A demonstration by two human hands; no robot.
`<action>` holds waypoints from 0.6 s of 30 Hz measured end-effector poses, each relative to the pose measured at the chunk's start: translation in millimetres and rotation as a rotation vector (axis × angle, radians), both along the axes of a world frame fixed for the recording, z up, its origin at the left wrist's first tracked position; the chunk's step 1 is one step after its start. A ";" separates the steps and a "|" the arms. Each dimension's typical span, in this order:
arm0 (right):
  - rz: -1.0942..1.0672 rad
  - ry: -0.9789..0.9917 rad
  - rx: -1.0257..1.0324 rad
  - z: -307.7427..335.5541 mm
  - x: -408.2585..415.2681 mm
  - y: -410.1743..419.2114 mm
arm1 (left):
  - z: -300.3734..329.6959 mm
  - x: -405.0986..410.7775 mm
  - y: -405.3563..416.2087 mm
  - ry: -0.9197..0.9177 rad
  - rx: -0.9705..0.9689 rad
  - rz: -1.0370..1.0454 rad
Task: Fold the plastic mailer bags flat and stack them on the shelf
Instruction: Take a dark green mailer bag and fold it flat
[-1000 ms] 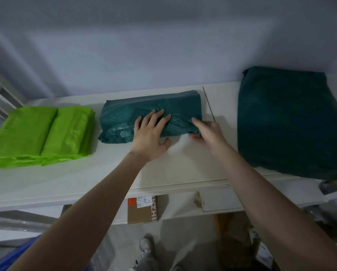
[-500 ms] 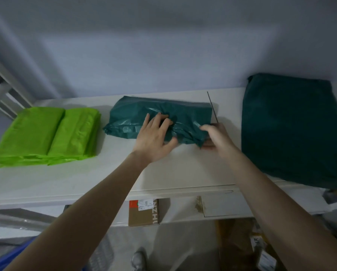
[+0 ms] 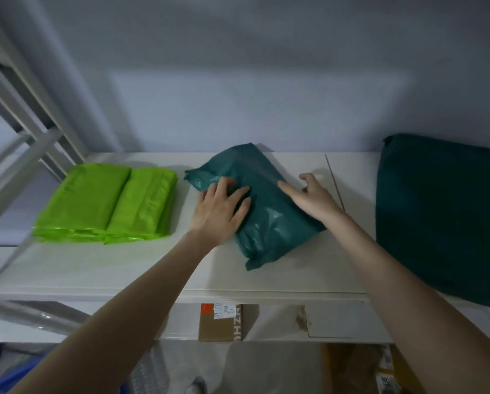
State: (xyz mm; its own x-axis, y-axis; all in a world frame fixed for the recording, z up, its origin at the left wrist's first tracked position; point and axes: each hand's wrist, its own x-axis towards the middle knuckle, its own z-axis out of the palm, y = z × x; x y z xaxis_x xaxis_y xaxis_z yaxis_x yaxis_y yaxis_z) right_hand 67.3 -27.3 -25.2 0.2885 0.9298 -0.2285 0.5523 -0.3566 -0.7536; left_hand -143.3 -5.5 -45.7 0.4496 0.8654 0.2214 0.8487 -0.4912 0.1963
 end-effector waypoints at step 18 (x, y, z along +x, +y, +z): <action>0.352 -0.161 0.132 -19.1 -126.1 33.4 | -0.6 -67.3 46.8 0.134 -0.173 0.083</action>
State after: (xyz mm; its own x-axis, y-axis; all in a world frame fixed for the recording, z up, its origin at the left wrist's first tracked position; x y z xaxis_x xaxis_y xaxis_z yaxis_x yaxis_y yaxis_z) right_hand -58.8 6.0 -44.3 -0.0307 0.9965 -0.0780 0.7381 -0.0301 -0.6741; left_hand -210.6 41.3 -46.2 0.3907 0.9205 0.0096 0.9090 -0.3874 0.1539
